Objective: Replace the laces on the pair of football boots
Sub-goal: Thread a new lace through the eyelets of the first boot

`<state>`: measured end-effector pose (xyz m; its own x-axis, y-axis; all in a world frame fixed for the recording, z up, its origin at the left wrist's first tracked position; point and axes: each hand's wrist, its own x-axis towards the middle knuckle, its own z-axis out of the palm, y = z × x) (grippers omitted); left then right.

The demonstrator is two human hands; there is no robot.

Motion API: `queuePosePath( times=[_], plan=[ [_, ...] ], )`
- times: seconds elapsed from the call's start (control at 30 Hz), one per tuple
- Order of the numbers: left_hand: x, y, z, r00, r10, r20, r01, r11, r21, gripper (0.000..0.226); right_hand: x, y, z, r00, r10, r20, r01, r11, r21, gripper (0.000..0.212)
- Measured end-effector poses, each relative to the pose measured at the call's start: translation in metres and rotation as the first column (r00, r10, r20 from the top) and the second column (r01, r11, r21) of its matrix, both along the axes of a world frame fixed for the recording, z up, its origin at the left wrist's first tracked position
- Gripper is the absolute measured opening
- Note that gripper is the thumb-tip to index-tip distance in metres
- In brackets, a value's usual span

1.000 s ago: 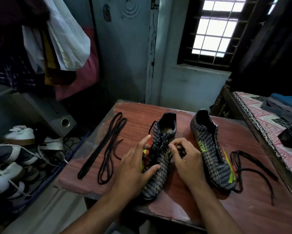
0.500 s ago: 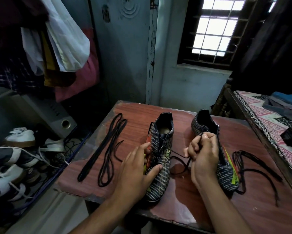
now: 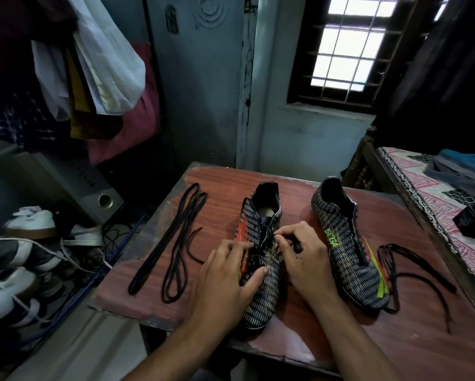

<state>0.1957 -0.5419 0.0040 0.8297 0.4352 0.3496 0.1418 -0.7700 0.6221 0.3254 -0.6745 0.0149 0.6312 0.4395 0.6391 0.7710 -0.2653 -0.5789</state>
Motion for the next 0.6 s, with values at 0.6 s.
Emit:
queuePosePath(
  times=[0.6],
  plan=[
    [0.005, 0.004, -0.009, 0.997, 0.0, 0.083, 0.012, 0.991, -0.137, 0.066, 0.046, 0.102, 0.086, 0.925, -0.248, -0.287, -0.008, 0.742, -0.67, 0.022]
  ],
)
